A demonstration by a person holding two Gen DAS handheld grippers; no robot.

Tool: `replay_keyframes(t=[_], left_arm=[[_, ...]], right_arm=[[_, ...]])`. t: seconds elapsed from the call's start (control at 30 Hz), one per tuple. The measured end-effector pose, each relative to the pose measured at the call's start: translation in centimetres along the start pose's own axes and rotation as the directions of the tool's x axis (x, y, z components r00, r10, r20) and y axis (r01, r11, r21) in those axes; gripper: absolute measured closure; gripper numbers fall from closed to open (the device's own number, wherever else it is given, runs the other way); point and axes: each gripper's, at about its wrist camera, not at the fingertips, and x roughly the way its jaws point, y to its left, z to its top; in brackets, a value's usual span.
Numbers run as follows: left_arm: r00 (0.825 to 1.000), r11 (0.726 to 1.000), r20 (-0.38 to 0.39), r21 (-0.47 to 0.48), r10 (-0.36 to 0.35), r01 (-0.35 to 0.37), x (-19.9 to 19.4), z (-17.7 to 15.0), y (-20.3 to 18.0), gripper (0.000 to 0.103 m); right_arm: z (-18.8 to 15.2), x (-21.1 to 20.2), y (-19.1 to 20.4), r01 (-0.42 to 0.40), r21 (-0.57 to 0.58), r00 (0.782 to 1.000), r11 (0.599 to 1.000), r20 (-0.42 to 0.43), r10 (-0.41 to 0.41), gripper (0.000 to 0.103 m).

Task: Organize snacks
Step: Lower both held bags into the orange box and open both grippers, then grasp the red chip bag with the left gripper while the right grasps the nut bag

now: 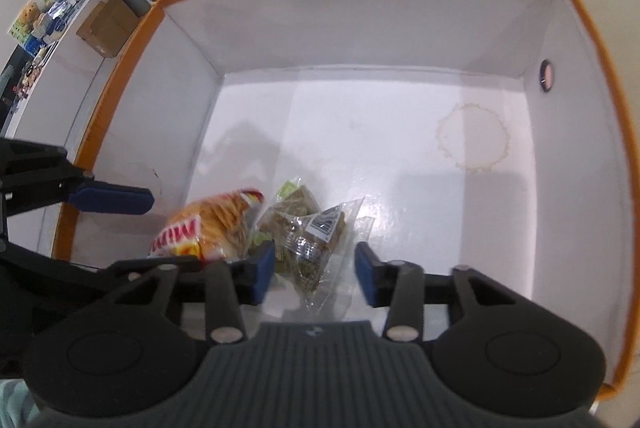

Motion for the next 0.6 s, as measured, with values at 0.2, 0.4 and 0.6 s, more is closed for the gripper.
replay_keyframes(t=[0.2,0.4,0.6], left_arm=[[0.994,0.999,0.106,-0.042,-0.006,0.011,-4.1,-0.9,-0.6,0.03],[0.971,0.993,0.234,-0.114,0.043,-0.017,-9.4,-2.9,-2.2,0.03],[0.944,0.983,0.327,-0.183,0.05,0.011,-14.7,-5.8,-4.3,0.029]], right_arm=[[-0.4,-3.7,0.9,0.036,-0.024,0.997,0.999,0.063,-0.034,0.054],[-1.7,-9.2,2.2,0.066,-0.037,0.981,0.997,0.184,-0.058,0.051],[-5.1,-14.5,2.7,0.093,-0.034,0.952,0.995,0.297,-0.079,0.044]])
